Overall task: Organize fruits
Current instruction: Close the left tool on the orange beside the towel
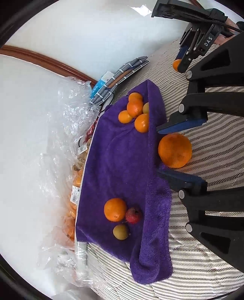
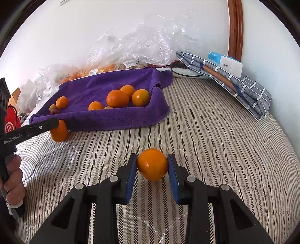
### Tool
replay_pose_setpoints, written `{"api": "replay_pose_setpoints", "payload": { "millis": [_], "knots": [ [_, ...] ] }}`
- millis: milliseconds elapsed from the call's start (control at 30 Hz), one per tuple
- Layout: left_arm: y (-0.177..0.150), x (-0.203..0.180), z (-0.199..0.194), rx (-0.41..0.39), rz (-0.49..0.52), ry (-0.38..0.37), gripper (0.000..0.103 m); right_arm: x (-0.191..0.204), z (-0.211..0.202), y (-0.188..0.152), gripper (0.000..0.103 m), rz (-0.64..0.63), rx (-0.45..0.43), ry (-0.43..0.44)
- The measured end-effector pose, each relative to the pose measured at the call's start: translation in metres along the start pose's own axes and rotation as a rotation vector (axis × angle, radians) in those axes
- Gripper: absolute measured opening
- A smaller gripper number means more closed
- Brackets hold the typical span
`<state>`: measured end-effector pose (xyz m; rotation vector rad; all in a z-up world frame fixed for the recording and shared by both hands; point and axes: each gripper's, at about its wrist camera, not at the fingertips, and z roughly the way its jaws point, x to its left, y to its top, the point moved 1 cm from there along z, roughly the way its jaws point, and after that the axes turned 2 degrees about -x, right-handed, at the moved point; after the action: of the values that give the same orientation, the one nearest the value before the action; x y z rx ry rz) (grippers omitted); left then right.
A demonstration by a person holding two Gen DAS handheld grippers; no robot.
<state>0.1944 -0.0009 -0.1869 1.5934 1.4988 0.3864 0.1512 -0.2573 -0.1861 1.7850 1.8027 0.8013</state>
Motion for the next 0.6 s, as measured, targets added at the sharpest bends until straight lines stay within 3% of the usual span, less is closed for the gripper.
{"api": "replay_pose_setpoints", "payload": {
  "millis": [200, 600],
  "knots": [
    [0.001, -0.008, -0.011, -0.062, 0.031, 0.001, 0.035, -0.004, -0.003, 0.0, 0.033, 0.029, -0.014, 0.002],
    [0.006, 0.002, -0.023, -0.097, -0.044, 0.011, 0.032, -0.012, -0.004, 0.0, 0.033, 0.084, -0.017, -0.043]
  ]
}}
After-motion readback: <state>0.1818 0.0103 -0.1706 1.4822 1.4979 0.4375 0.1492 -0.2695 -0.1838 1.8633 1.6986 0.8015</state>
